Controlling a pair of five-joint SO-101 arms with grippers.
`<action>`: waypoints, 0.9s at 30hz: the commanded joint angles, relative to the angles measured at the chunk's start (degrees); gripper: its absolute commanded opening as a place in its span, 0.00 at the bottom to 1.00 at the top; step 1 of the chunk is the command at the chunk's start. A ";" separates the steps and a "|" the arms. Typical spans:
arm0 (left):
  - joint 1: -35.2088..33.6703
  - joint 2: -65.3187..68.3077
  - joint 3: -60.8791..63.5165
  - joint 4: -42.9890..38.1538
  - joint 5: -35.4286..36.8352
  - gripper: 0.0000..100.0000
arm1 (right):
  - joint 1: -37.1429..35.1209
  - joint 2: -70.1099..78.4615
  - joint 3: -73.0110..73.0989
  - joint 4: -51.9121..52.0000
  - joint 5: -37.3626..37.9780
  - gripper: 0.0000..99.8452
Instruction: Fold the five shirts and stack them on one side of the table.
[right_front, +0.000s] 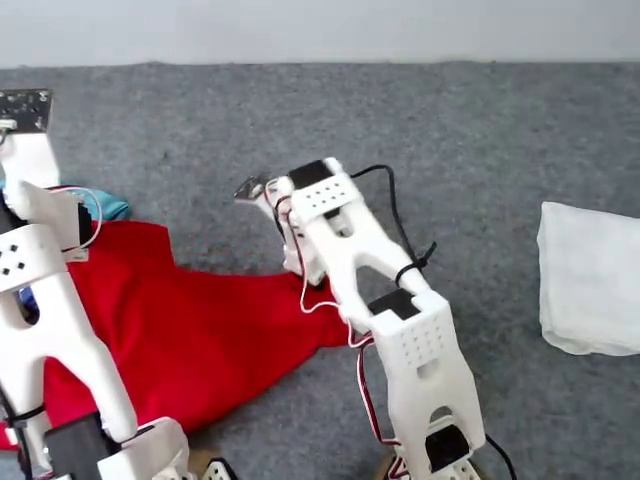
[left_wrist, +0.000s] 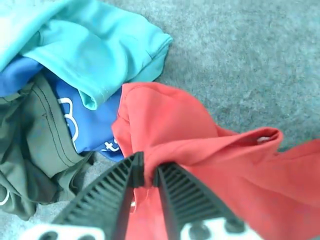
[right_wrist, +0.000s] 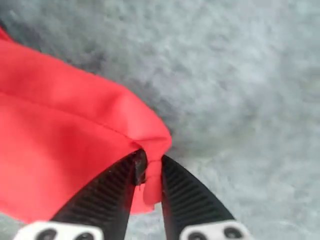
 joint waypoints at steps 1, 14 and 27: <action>1.76 -2.29 -1.63 -0.62 0.26 0.02 | 3.56 -7.25 -5.89 4.79 0.79 0.01; 15.21 -1.85 -28.88 -0.26 -3.78 0.02 | 13.49 -43.82 -8.88 6.20 10.46 0.01; 17.93 -2.29 -50.86 -15.82 -3.96 0.02 | 26.59 -68.26 -8.88 -8.48 16.09 0.01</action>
